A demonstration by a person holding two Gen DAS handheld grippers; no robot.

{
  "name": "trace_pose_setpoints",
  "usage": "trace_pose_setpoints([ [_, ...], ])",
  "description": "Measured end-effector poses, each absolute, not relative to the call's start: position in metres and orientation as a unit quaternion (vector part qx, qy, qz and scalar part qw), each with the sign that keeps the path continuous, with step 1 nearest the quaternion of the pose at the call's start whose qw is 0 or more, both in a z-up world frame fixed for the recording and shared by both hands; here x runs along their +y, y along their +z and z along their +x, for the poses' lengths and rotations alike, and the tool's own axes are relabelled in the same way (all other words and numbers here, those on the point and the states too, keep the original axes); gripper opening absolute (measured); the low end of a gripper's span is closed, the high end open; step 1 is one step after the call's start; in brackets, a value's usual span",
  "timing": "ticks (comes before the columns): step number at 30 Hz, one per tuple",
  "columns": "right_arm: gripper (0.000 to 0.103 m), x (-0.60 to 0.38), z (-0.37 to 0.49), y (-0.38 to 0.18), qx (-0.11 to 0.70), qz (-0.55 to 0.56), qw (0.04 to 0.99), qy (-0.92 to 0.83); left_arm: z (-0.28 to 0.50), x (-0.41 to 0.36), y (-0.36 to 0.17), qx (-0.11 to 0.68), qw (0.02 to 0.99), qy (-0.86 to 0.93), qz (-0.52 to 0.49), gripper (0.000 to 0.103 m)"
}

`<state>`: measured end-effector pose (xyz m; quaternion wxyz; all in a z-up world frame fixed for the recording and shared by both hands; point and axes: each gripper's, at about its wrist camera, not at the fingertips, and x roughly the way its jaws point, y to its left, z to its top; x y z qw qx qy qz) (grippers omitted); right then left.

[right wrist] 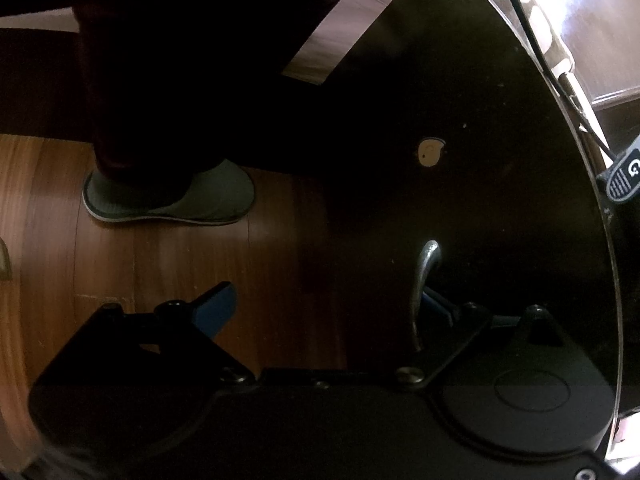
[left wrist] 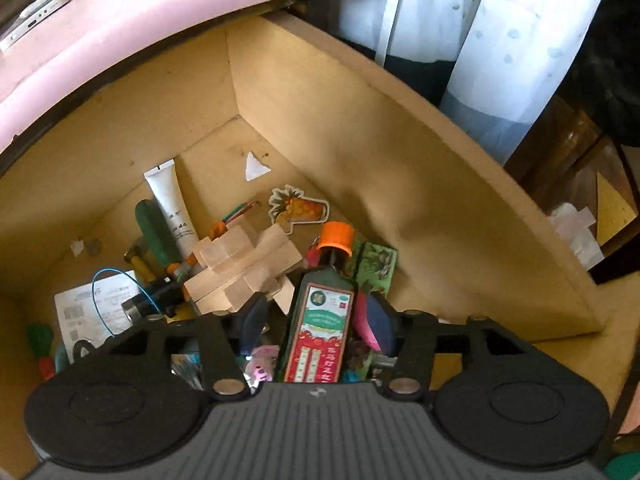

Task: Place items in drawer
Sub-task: 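Lower the bottle into the open drawer and open the left gripper, then move the left gripper to the blue cartoon tube and grasp it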

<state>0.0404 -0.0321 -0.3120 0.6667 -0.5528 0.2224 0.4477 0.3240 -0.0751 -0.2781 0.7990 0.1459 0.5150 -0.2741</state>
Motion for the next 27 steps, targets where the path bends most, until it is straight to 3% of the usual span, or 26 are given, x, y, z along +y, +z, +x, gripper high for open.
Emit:
trace_pose_setpoints([
  [14,0.096,-0.034,0.038,-0.315,0.218,-0.553,0.666,0.450,0.321,-0.068,-0.246,0.499,0.829,-0.235,0.091,0.055],
  [27,0.099,-0.036,0.037,-0.317,0.212,-0.554,0.666,0.452,0.349,-0.074,-0.127,0.402,0.889,-0.217,-0.014,0.055],
])
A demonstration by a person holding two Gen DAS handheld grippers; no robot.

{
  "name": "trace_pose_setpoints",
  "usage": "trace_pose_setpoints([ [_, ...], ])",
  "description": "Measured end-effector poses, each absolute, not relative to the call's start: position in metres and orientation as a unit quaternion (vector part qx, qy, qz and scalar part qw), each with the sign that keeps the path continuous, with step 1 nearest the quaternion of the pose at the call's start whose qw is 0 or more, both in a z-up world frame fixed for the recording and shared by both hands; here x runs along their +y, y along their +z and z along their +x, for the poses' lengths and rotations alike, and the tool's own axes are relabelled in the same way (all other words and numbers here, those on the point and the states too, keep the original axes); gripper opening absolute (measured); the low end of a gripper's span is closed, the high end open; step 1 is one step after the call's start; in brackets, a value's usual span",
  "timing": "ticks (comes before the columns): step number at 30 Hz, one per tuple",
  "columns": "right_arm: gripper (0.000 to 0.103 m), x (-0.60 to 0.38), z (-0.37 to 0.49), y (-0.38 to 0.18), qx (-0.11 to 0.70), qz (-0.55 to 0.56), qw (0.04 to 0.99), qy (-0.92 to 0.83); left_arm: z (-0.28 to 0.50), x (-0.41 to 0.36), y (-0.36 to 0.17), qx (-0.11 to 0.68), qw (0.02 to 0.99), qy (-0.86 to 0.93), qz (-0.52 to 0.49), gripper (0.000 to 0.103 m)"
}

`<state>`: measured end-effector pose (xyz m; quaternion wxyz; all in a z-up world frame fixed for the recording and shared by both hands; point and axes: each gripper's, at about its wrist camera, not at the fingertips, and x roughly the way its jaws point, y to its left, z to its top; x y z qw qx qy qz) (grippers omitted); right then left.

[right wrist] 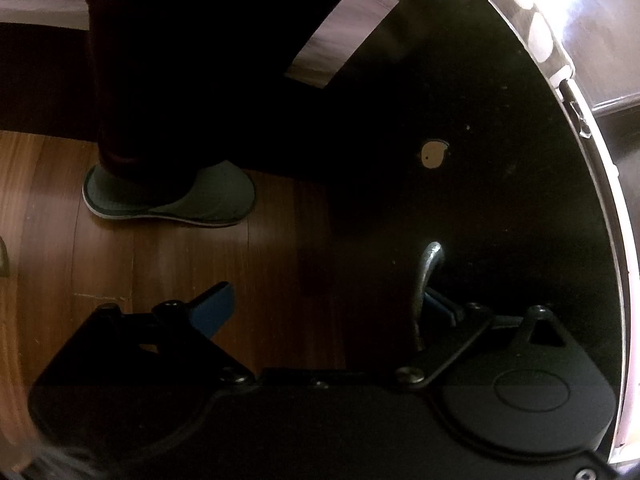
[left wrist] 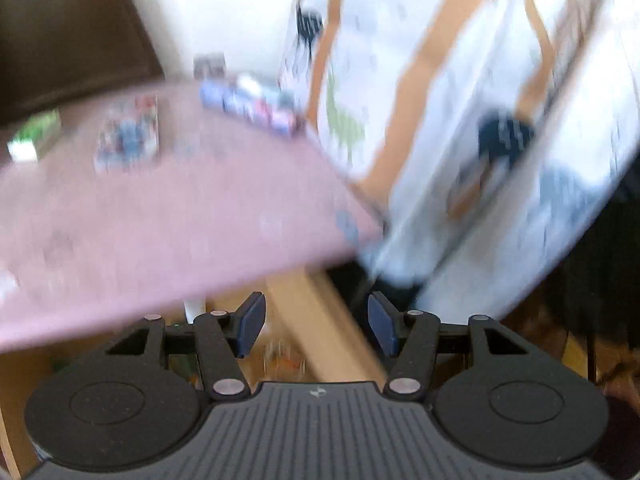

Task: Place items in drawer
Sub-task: 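Move the left gripper to the blue cartoon tube and grasp it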

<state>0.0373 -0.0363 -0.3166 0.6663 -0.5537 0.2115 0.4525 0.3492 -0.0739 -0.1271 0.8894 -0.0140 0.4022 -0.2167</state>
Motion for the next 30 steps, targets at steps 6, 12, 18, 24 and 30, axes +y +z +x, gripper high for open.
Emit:
trace_pose_setpoints([
  [6,0.100,-0.036,0.038,-0.317,0.212,-0.552,0.668,0.453,0.422,-0.087,-0.107,0.374,0.911,-0.161,-0.061,0.055],
  [12,0.100,-0.036,0.038,-0.317,0.211,-0.552,0.667,0.454,0.502,-0.089,-0.115,0.374,0.906,-0.120,-0.156,0.055],
  [18,0.100,-0.036,0.039,-0.318,0.210,-0.552,0.666,0.456,0.552,-0.090,-0.135,0.378,0.898,-0.065,-0.217,0.055],
  [24,0.100,-0.032,0.039,-0.319,0.212,-0.551,0.668,0.453,0.584,-0.095,-0.148,0.381,0.892,-0.040,-0.239,0.055],
  [30,0.100,-0.034,0.039,-0.319,0.211,-0.551,0.668,0.454,0.601,-0.108,-0.158,0.390,0.900,-0.019,-0.195,0.043],
])
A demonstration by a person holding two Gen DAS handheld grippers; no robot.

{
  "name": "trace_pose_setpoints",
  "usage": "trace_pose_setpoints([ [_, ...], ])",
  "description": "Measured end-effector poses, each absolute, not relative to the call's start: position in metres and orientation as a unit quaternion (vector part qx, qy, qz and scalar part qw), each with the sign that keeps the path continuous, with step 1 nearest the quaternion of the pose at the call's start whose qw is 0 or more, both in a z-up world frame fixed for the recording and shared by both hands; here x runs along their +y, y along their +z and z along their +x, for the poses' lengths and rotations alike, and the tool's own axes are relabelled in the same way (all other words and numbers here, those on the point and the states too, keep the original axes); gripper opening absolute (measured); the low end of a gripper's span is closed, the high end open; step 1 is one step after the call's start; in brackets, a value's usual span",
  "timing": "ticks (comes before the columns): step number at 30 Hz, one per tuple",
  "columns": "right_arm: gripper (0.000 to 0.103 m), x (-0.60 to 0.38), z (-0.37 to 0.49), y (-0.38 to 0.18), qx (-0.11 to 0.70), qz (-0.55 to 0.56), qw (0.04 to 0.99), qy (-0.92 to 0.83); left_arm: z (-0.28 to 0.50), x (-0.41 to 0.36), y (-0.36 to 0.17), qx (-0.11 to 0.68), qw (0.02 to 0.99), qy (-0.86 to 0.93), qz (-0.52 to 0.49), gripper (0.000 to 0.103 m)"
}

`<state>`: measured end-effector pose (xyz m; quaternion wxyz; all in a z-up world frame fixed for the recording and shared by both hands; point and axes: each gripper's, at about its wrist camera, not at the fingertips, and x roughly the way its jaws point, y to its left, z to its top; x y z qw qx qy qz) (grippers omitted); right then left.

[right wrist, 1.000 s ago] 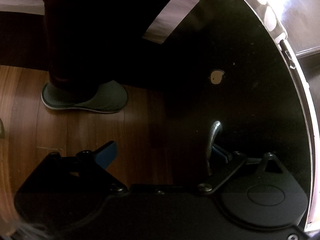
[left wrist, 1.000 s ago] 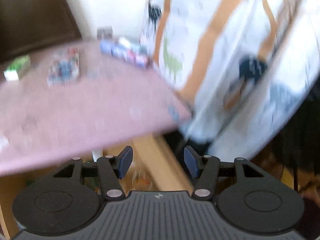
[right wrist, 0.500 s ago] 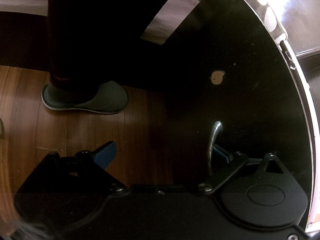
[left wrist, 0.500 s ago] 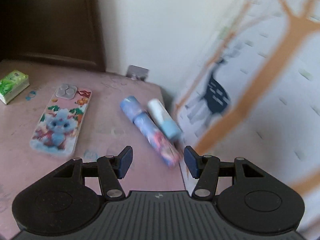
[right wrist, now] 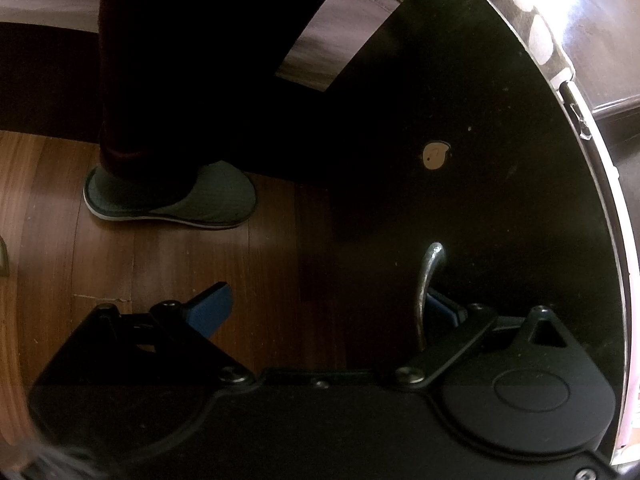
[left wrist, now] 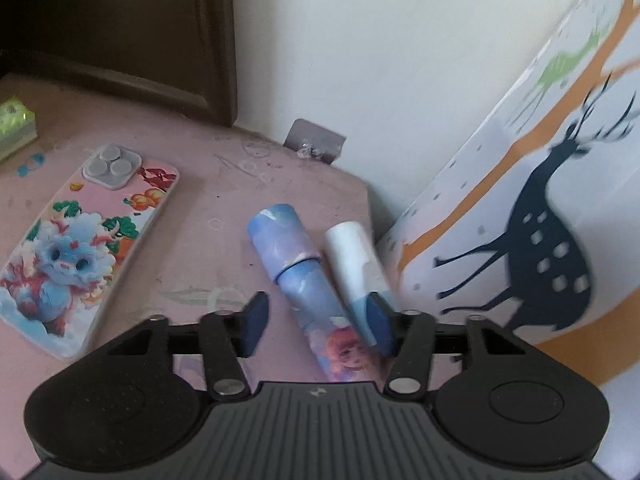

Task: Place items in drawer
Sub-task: 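Move the left gripper to the blue cartoon tube and grasp it, then carry the blue tube into the drawer and release it with the left gripper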

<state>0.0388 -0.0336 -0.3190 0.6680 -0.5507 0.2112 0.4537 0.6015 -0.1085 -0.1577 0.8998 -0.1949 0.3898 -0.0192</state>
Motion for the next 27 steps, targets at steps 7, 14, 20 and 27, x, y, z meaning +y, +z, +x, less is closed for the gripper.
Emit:
trace_pose_setpoints([
  [7,0.100,-0.034,0.039,-0.319,0.210,-0.550,0.668,0.455,0.610,-0.116,-0.150,0.400,0.913,-0.003,-0.075,0.034],
  [14,0.100,-0.036,0.039,-0.319,0.209,-0.549,0.670,0.455,0.616,-0.111,-0.165,0.412,0.908,-0.005,-0.076,0.028],
  [20,0.100,-0.035,0.038,-0.319,0.210,-0.549,0.670,0.454,0.593,-0.097,-0.155,0.403,0.911,-0.030,-0.081,0.026],
  [27,0.100,-0.034,0.038,-0.318,0.212,-0.550,0.669,0.452,0.547,-0.084,-0.130,0.387,0.917,-0.052,-0.087,0.026],
])
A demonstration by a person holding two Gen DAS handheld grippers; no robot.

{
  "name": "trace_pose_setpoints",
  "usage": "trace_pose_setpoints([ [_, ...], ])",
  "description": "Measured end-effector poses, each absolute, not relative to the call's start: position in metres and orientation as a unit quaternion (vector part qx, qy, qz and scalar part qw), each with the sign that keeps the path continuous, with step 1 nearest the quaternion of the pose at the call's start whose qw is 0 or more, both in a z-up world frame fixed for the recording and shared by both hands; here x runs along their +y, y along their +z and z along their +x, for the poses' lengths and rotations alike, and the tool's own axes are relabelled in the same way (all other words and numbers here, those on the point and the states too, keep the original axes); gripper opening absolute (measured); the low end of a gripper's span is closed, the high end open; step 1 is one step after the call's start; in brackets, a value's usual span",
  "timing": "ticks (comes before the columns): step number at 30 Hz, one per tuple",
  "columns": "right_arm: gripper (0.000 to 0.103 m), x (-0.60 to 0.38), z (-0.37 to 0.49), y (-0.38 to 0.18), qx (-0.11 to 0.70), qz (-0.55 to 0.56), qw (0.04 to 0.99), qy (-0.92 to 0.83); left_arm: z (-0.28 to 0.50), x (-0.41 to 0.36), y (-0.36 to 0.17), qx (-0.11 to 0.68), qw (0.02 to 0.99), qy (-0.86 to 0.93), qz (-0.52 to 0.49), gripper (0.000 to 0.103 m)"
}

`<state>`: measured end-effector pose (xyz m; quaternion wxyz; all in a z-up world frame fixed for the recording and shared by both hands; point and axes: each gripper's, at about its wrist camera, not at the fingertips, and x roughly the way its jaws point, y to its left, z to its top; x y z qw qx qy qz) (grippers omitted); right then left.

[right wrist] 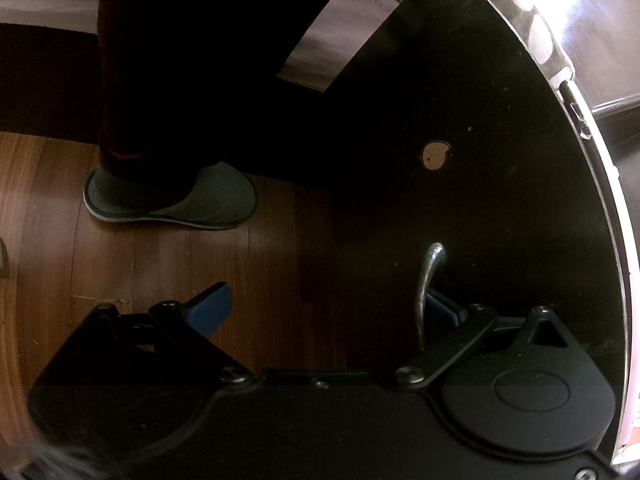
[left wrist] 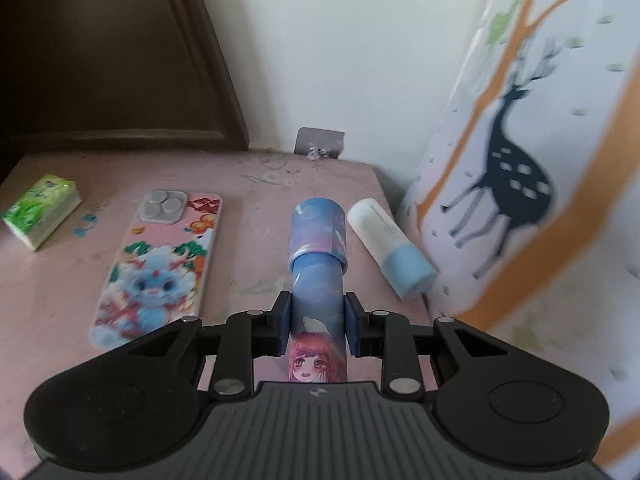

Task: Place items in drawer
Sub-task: 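Carry the blue tube into the drawer and release it with the left gripper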

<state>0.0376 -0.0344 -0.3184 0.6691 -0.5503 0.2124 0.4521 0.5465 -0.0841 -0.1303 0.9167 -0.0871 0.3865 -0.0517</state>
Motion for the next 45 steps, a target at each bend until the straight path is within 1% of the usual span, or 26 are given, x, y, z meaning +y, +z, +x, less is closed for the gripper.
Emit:
trace_pose_setpoints([
  [8,0.100,-0.032,0.038,-0.318,0.214,-0.554,0.666,0.451,0.458,-0.058,-0.112,0.381,0.918,-0.080,-0.079,0.026],
  [15,0.100,-0.030,0.038,-0.320,0.214,-0.557,0.665,0.450,0.354,-0.029,-0.104,0.389,0.914,-0.094,-0.072,0.026],
  [20,0.100,-0.029,0.038,-0.320,0.217,-0.557,0.665,0.447,0.294,-0.002,-0.116,0.415,0.902,-0.086,-0.080,0.026],
  [24,0.101,-0.029,0.038,-0.321,0.217,-0.558,0.665,0.447,0.265,0.022,-0.144,0.448,0.887,-0.053,-0.104,0.026],
  [29,0.101,-0.029,0.038,-0.322,0.218,-0.557,0.665,0.446,0.260,0.056,-0.194,0.490,0.862,0.006,-0.132,0.026],
  [33,0.102,-0.030,0.039,-0.322,0.216,-0.558,0.665,0.447,0.272,0.070,-0.227,0.513,0.849,0.041,-0.120,0.026],
  [42,0.102,-0.030,0.039,-0.323,0.214,-0.559,0.663,0.450,0.305,0.076,-0.265,0.538,0.839,0.047,-0.060,0.026],
  [43,0.103,-0.030,0.039,-0.323,0.213,-0.559,0.663,0.450,0.307,0.076,-0.267,0.543,0.836,0.045,-0.060,0.028],
  [44,0.102,-0.030,0.040,-0.323,0.213,-0.559,0.663,0.450,0.308,0.076,-0.268,0.546,0.835,0.045,-0.058,0.035],
  [45,0.102,-0.030,0.040,-0.323,0.213,-0.559,0.663,0.450,0.307,0.075,-0.267,0.545,0.836,0.047,-0.053,0.053],
])
